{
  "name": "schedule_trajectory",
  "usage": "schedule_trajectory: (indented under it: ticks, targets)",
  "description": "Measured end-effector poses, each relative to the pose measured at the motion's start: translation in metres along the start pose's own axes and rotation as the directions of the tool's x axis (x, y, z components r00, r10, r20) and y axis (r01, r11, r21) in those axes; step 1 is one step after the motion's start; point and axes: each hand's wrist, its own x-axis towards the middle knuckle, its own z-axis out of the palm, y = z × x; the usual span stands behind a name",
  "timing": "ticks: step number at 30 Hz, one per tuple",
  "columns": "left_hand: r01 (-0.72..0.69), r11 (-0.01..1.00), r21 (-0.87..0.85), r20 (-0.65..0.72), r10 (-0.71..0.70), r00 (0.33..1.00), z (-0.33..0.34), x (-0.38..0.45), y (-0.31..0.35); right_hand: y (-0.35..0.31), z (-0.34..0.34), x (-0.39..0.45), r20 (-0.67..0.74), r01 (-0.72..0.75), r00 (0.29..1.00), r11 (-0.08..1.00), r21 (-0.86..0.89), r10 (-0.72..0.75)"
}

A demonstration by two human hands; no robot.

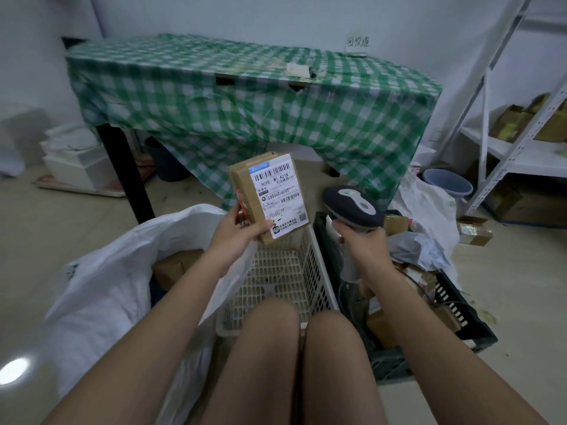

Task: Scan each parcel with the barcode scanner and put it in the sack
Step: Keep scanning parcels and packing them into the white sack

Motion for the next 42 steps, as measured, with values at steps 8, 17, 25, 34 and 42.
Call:
schedule_trajectory:
  ticks: [8,17,25,34,42]
  targets:
    - [-0.03,0.971,0.238,-0.217,0.084,0.973,-0.116,-0.054,-0.018,0.0,0.09,-0.005,0.191,0.054,0.981,0.983,-0.177,-0.019]
    - [0.19,0.891,0.412,-0.251,-0.09,0.964,-0.187,-0.073,-0.085,0.035,0.18,0.019,0.327,0.155,0.945,0.856,-0.493,0.017]
    - [0.079,0.469,0.879,-0.084,-0.01,0.996,-0.165,-0.011,-0.116,0.054,0.197,0.051,0.249,0.212,0.962,0.873,-0.44,-0.108]
    - [0.281,0.482,0.83,-0.22,-0.179,0.959,-0.131,0.065,-0.126,0.054,0.192,0.079,0.211,0.206,0.968,0.916,-0.345,-0.138]
    - [0.158,0.753,0.639,0.114,-0.296,0.948,-0.121,0.061,-0.112,0.052,0.179,0.077,0.216,0.164,0.972,0.931,-0.325,-0.095]
